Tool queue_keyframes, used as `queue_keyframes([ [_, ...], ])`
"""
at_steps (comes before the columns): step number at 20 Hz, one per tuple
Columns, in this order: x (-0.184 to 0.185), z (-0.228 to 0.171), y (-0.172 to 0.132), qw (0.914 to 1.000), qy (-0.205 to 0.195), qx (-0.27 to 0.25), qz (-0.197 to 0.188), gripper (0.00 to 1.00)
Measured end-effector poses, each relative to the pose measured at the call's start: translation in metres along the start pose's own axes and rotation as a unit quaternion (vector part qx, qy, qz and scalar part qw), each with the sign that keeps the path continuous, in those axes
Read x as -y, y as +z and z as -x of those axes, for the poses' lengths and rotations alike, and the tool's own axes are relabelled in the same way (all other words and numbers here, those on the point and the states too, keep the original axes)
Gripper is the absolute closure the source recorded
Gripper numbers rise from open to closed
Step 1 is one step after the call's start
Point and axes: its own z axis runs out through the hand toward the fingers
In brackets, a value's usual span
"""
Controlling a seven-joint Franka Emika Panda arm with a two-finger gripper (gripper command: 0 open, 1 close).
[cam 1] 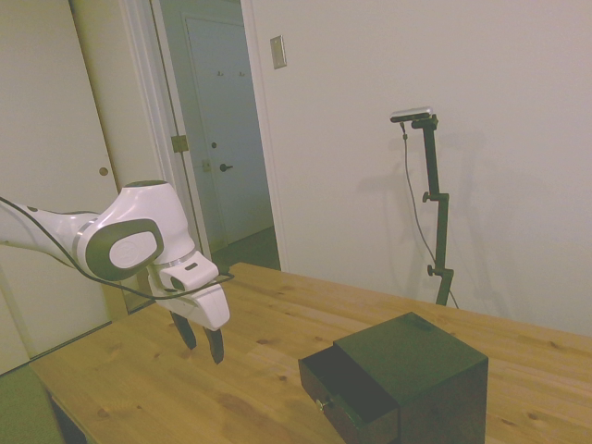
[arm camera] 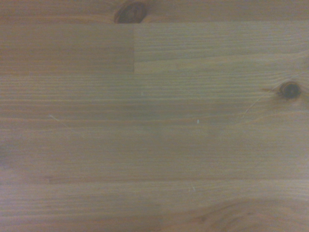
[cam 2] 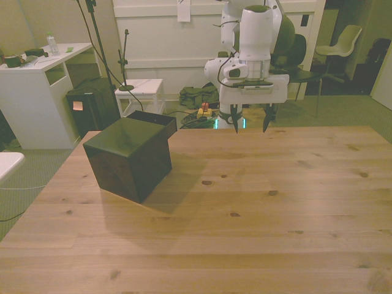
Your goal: Close the top drawer
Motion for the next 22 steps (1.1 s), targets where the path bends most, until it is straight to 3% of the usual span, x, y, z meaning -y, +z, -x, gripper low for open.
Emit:
queue_keyframes([
  [3,-0.006,-0.004,0.000,0.9999,0.010,0.003,0.001,0.00],
  [12,-0.079,-0.059,-0.018,0.9887,0.146,-0.032,0.009,0.00],
  [22,-0.127,-0.112,-0.026,0.9744,0.215,-0.061,0.030,0.00],
])
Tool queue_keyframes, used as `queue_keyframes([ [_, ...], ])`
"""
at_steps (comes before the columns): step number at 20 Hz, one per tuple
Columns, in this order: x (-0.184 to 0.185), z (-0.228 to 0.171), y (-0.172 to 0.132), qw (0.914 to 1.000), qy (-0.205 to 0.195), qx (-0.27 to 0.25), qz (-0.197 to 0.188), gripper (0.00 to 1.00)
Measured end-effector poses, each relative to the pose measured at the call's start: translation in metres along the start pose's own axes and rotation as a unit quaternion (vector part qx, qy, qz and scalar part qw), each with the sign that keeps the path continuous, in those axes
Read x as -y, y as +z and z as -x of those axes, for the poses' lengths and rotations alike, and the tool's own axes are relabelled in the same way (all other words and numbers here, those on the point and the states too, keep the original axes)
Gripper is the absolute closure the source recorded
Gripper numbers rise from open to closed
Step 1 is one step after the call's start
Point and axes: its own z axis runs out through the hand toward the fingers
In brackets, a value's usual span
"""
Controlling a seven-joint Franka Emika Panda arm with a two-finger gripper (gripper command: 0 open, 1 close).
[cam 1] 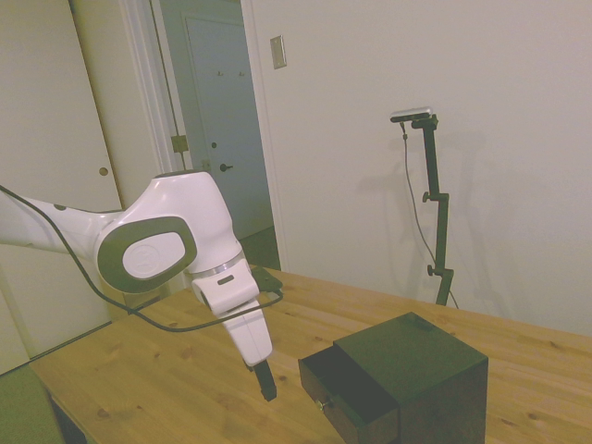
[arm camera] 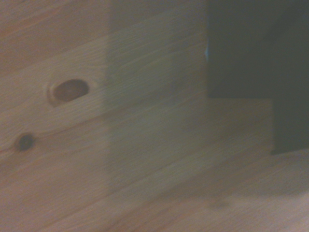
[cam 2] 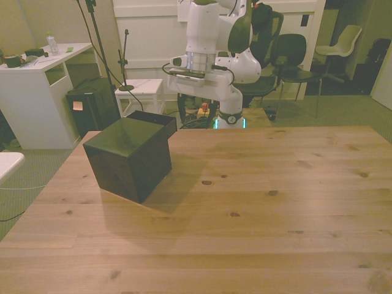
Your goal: Close the top drawer
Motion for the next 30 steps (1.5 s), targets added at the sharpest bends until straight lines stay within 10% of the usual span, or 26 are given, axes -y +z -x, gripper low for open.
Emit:
queue_keyframes([
  [2,-0.003,-0.013,0.002,1.0000,0.009,-0.002,0.004,0.00],
  [3,-0.004,-0.016,0.003,0.9999,0.012,-0.002,0.005,1.00],
  [30,-0.042,-0.014,-0.012,0.9989,0.046,-0.010,0.001,1.00],
])
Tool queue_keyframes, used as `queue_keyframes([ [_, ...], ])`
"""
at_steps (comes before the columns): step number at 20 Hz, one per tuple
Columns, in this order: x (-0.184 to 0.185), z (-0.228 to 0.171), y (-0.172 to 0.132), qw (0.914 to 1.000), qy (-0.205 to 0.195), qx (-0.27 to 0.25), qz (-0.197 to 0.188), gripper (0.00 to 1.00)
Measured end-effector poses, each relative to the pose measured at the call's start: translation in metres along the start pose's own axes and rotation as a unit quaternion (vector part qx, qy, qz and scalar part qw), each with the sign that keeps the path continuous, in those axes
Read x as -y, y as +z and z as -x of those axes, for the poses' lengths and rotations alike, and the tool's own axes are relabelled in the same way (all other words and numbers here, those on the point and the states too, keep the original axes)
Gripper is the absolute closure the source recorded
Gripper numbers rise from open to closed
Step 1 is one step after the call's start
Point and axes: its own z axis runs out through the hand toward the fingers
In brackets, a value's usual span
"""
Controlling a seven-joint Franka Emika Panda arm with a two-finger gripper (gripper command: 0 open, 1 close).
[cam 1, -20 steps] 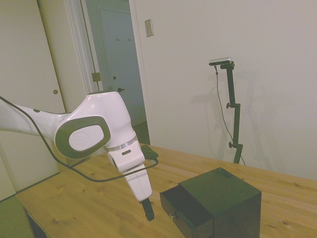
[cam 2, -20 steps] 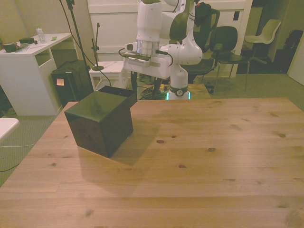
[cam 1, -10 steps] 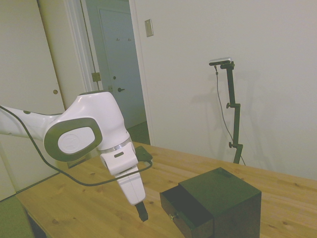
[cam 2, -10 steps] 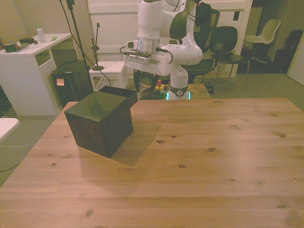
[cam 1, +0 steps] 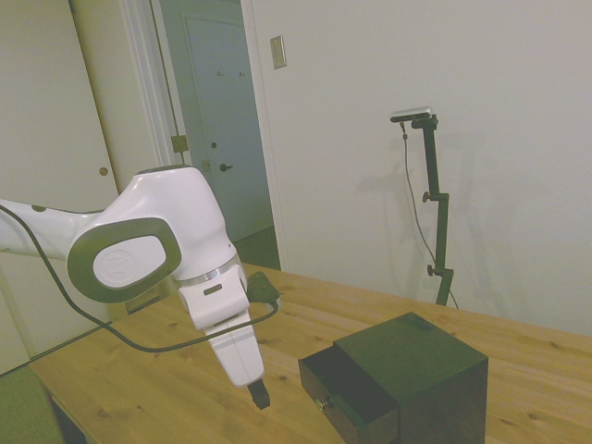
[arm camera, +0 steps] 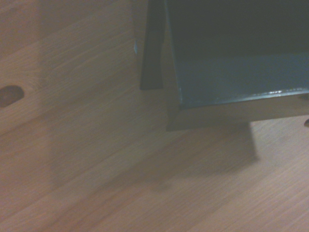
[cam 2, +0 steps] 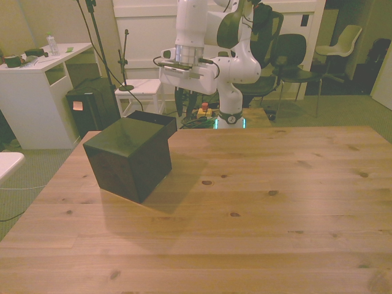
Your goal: Close the top drawer
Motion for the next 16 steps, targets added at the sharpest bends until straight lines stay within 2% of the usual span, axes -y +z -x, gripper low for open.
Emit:
queue_keyframes([
  [16,0.040,-0.068,0.008,0.9995,0.029,-0.010,-0.001,1.00],
])
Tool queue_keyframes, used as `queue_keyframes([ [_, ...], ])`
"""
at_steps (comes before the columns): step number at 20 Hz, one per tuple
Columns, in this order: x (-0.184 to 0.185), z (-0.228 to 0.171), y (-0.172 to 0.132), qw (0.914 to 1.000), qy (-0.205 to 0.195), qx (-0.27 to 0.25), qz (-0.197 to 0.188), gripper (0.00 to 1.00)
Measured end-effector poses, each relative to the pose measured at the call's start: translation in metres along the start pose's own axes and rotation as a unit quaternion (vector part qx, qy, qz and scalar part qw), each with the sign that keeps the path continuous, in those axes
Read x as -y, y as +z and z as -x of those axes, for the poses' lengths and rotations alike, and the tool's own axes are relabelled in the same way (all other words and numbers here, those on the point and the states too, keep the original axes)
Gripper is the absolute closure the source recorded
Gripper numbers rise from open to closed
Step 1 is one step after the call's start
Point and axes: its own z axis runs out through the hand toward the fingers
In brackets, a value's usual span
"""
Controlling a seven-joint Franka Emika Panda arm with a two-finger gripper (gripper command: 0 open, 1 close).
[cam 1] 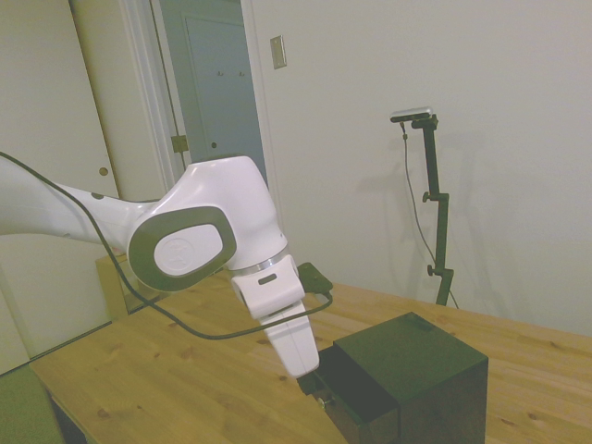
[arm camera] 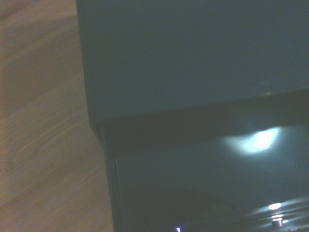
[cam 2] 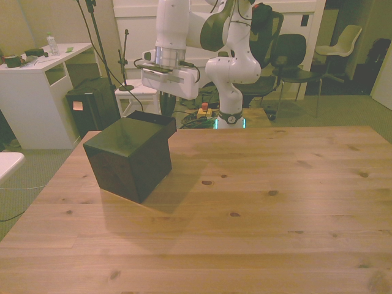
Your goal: Close the top drawer
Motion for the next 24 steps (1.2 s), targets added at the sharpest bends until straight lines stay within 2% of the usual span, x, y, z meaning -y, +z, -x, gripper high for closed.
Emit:
queue_keyframes([
  [8,0.042,-0.026,0.007,1.0000,-0.004,-0.007,0.001,1.00],
  [15,0.052,-0.017,0.014,0.9999,-0.016,-0.002,0.005,1.00],
  [19,0.051,0.001,0.019,0.9995,-0.031,0.006,0.009,1.00],
  [24,0.028,0.052,0.017,0.9977,-0.064,0.019,0.011,1.00],
])
